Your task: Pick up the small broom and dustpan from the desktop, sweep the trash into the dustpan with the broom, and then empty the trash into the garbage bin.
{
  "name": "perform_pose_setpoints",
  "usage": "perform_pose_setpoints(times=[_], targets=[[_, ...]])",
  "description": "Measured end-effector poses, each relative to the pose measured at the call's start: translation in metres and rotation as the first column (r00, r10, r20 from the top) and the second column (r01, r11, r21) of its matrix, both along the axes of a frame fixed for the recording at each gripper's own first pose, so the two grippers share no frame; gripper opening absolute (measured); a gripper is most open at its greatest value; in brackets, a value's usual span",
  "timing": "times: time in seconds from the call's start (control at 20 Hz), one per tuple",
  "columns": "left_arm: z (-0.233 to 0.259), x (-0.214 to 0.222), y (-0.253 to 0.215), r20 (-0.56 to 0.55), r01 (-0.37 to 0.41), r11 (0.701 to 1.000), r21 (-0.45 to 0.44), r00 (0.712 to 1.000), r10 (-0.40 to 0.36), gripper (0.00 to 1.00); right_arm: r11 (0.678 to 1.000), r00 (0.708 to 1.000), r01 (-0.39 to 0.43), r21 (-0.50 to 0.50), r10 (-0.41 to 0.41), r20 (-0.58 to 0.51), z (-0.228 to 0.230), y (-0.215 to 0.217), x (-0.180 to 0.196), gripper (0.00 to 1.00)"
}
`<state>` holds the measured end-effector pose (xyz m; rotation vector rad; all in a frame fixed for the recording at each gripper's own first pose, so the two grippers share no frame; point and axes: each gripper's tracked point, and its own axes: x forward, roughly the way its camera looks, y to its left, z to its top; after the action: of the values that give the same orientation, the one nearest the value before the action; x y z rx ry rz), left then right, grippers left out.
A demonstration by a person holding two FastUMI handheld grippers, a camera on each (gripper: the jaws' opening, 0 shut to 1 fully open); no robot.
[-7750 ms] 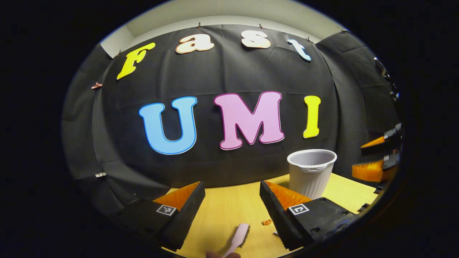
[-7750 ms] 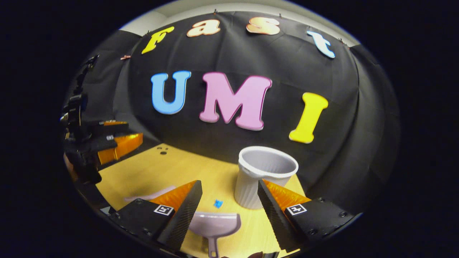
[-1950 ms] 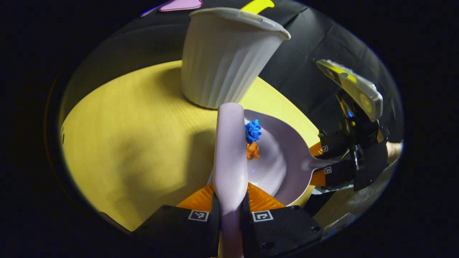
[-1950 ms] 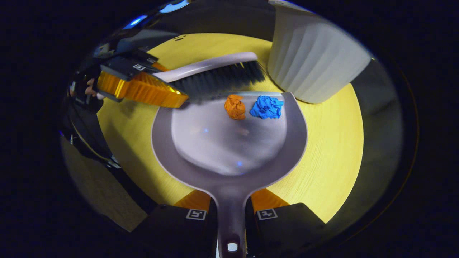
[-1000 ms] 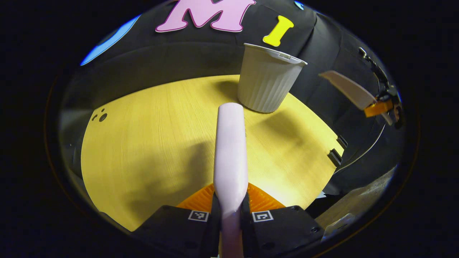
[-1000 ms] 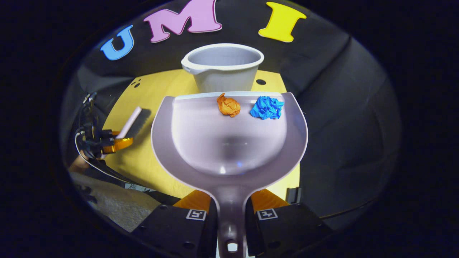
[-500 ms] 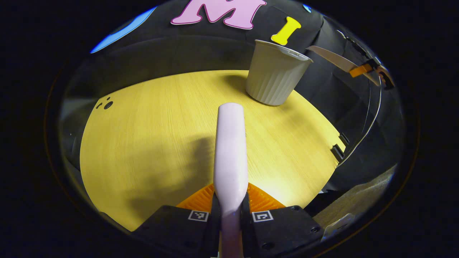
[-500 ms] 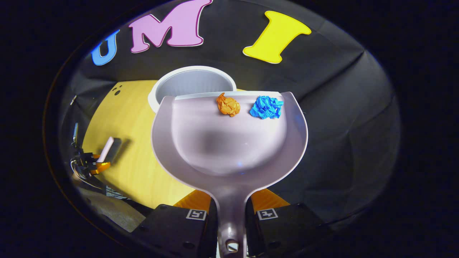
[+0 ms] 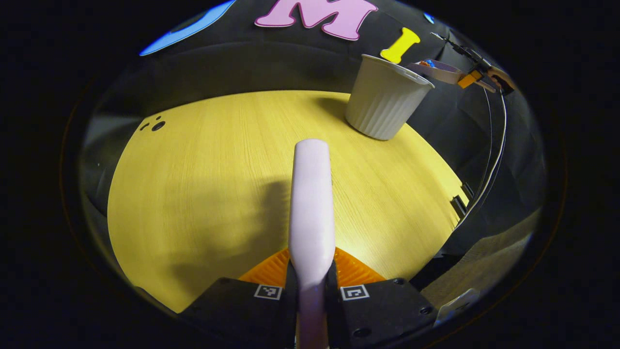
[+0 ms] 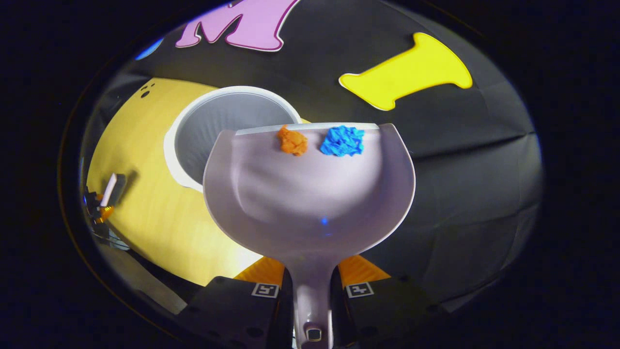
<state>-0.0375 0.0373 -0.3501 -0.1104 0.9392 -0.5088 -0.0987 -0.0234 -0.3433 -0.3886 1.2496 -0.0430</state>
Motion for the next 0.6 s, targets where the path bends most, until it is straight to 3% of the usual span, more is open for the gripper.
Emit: perform_pose_setpoints(times=[0.3,0.6], targets=[[-0.003,-0.002,0.006,-0.007,-0.028,1.0,0.0,1.0,0.028,0.29,0.981,0.981,-0.153,-0.122,0.136,-0.135,0.022,-0.022,-0.008,0.35],[-0.004,-0.005,0.003,-0.009,-0.033,0.999,0.003,0.999,0.033,0.29,0.98,0.981,-0.165,-0.112,0.151,-0.123,0.031,-0.021,-0.01,0.35]])
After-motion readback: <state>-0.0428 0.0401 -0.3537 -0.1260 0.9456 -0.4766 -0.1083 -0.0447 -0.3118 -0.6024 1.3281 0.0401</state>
